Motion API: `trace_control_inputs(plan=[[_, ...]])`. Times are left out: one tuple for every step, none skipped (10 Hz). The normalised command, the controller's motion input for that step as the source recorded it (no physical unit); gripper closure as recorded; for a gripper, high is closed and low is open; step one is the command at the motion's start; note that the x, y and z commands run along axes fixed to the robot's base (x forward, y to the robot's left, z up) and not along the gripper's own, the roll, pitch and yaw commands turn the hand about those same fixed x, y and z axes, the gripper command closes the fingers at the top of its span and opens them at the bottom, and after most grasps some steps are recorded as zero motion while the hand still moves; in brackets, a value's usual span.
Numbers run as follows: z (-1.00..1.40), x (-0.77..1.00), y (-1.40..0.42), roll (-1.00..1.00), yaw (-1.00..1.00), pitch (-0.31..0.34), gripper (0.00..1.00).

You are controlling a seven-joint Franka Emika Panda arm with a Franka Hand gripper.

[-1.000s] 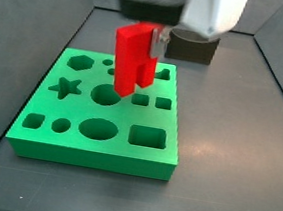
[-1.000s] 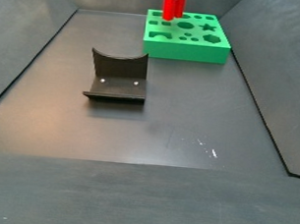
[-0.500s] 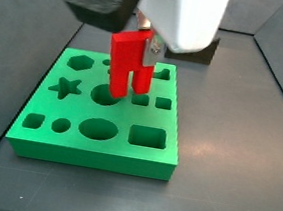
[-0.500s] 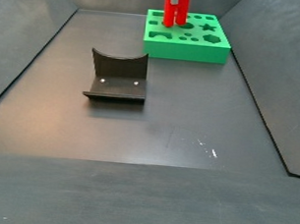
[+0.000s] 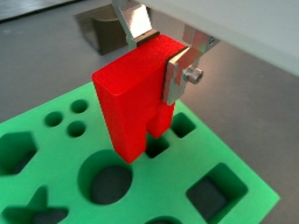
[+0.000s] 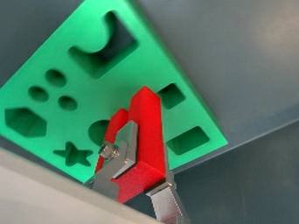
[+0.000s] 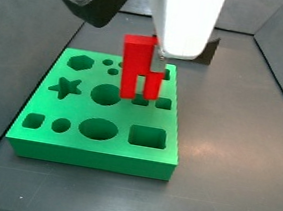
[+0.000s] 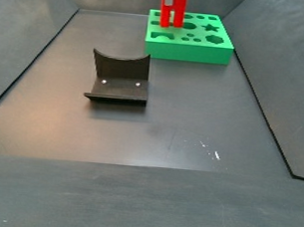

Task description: Insert the double-square object.

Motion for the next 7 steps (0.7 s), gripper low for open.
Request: trace_control_inputs(plan=[[-0.47,0.65,-0.09,-0.05,-0.49,0.000,1.00],[-0.47,0.56,-0.13,0.00,-0.54,0.000,1.00],[-0.46,0.48,-0.17,0.00,-0.59,0.000,1.00],[-0.45,0.47,-0.17,0.01,-0.59,0.000,1.00],[-0.40,0.41,-0.27,0.12,-0.52,0.000,1.00],[-0.40,0.15,-0.33,0.27,-0.28,0.033,1.00],[-0.41,0.00,-0.26,0.33,0.00,0.004,1.00]])
